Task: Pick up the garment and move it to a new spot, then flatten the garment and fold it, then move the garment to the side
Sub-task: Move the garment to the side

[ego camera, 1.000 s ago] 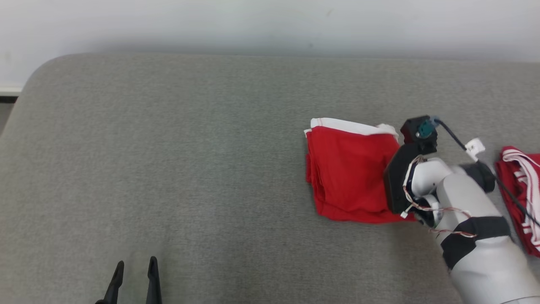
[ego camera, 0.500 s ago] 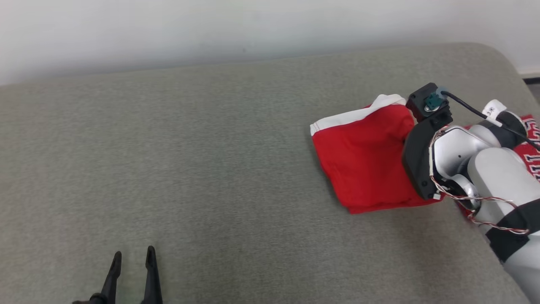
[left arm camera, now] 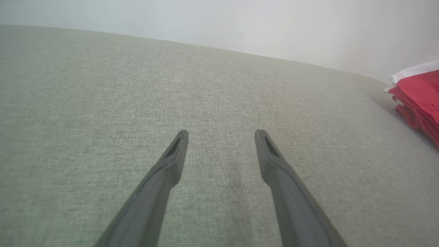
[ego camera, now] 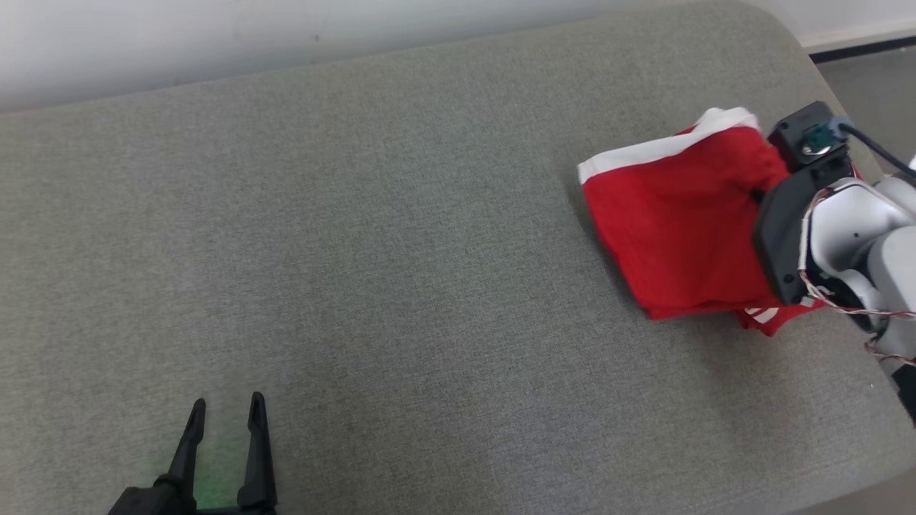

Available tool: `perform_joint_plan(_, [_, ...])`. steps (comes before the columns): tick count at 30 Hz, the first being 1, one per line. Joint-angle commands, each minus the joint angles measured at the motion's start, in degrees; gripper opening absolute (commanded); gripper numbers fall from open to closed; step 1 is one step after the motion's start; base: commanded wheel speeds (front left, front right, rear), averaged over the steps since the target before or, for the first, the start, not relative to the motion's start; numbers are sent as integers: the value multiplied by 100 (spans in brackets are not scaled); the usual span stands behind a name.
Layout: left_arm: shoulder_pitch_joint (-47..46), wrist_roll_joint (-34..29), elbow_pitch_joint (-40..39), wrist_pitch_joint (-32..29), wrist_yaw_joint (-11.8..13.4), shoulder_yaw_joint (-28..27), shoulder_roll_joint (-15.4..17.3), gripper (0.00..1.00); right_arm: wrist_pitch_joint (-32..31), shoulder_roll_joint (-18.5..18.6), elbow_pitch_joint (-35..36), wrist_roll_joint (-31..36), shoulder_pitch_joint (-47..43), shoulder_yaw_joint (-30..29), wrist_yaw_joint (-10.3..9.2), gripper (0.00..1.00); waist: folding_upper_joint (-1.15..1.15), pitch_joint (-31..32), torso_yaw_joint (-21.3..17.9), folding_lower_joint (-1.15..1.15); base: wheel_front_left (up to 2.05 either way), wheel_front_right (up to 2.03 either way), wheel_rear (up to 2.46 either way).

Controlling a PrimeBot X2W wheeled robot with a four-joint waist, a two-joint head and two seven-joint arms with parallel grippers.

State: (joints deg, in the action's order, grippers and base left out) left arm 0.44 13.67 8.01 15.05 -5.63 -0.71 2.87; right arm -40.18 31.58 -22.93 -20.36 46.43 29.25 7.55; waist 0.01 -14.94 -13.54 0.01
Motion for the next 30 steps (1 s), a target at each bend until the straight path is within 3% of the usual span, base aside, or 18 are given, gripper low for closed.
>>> perform_joint_plan(1, [-92,-69,-18,15,-26,-13,2,100,85,94,-38,78,-76,-135,-16,0,-1,-186,-148,-1,0,0,0])
perform_joint_plan(13, [-176,-286,-126,15,-116,31,2,100,635,476,-545,646,-410,-1064,-16,0,-1,-554,25,-1,0,0,0])
perform_joint_plan(26, [-273,-468,-223,14,-161,47,95,100,1744,360,-1443,1828,-432,-1887,-16,0,-1,-935,401,-1,0,0,0])
perform_joint_plan(28, [-250,-492,-229,14,-162,13,92,100,1823,250,-1494,1999,-434,-2095,-16,43,-1,-926,412,-1,0,0,0])
perform_joint_plan(29, [-238,-510,-234,14,-159,-2,90,100,1848,191,-1516,2076,-463,-2177,-16,100,-1,-912,415,-1,0,0,0])
perform_joint_plan(30, [-223,-524,-241,14,-154,-22,88,100,1901,133,-1509,2156,-492,-2264,-16,100,-1,-891,415,-1,0,0,0])
